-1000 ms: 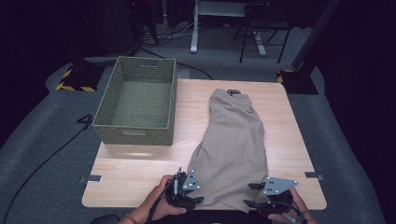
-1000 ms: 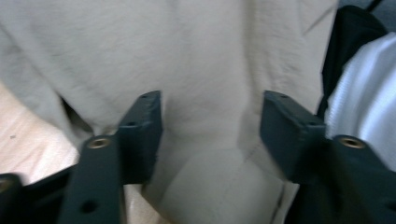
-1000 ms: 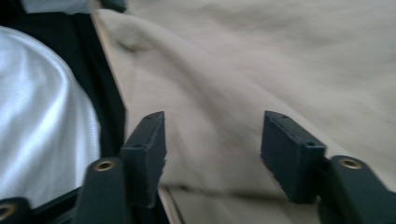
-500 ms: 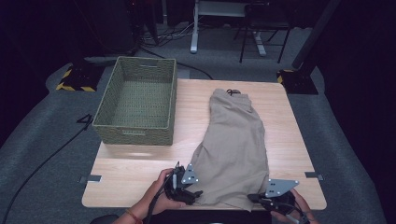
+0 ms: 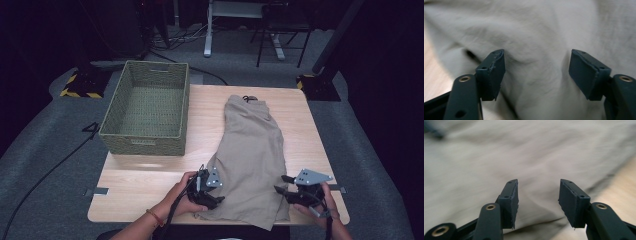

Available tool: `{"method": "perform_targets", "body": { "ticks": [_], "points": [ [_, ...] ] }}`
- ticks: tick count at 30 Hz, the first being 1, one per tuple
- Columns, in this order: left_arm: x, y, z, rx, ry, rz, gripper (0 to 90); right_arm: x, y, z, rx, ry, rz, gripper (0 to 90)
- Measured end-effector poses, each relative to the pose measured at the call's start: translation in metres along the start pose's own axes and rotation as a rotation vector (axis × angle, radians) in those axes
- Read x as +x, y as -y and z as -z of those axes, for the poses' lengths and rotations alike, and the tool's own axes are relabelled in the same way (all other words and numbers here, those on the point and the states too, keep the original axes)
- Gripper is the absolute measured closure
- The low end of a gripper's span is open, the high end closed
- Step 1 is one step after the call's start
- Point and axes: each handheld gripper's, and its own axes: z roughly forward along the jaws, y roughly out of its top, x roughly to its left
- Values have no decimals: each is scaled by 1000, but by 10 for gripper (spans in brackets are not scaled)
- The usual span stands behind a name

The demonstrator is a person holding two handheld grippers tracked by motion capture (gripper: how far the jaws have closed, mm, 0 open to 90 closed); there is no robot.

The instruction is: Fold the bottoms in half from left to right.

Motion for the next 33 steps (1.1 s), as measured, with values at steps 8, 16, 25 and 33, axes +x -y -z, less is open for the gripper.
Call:
{"method": "perform_targets", "body": {
  "ticks": [8,16,25,33],
  "points": [
    [-10,12,8,-4,37,-6,308,-66,-46,-10,-82,128,-67,507],
    [-14,33,23,-22,43,-10,309,-123,-94,-50,-93,105,-166,469],
    [-17,45,30,-37,43,-9,312,-150,-130,-114,35,87,-212,418],
    [-16,55,38,-40,48,-13,314,-157,-126,-157,181,80,-219,450]
  ]
}}
